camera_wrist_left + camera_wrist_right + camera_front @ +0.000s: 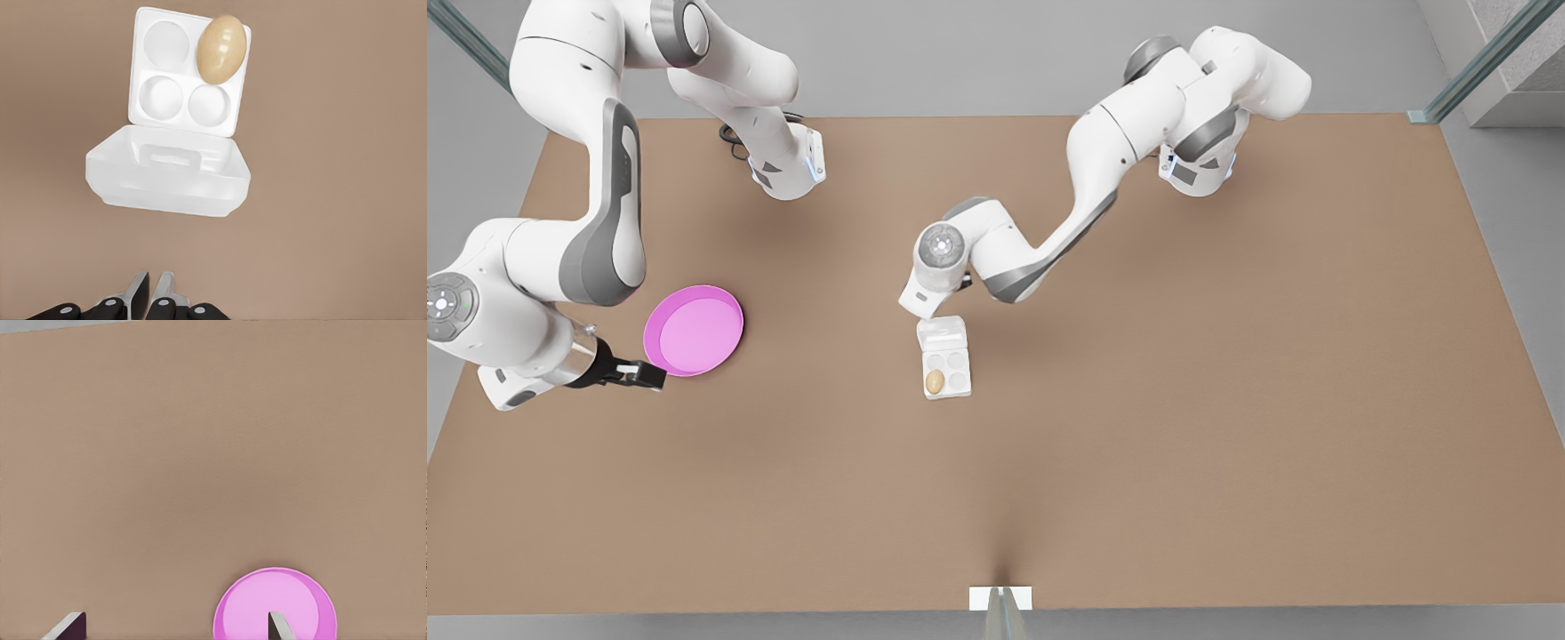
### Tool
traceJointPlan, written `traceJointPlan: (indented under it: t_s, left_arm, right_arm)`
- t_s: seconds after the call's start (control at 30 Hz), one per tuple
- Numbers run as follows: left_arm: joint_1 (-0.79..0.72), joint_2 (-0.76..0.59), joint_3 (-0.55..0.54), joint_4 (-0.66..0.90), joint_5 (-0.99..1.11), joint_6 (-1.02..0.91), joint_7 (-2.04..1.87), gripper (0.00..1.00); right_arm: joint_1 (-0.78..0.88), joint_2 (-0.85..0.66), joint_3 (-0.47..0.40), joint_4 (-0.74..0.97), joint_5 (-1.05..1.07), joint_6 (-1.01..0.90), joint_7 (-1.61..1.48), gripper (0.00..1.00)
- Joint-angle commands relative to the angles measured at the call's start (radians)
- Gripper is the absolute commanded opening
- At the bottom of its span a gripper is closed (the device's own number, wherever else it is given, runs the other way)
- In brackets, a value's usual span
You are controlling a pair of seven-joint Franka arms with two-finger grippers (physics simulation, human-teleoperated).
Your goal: Pack egg into the box and close the box lid
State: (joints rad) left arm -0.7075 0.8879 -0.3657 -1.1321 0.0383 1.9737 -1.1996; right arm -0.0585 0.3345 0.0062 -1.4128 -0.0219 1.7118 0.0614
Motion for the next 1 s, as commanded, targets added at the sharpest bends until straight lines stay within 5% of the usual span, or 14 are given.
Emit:
traceJointPlan:
  t_s: [0.0,0.97]
  left_arm:
    - [-0.001,0.005,0.001,0.000,0.008,0.005,0.000,0.29]
    - [0.010,0.062,0.062,0.023,0.006,0.254,0.069,0.29]
  right_arm:
    - [-0.003,0.000,0.000,0.000,0.000,0.000,0.000,1.00]
    - [0.002,0.000,0.002,0.000,0.000,-0.011,0.002,1.00]
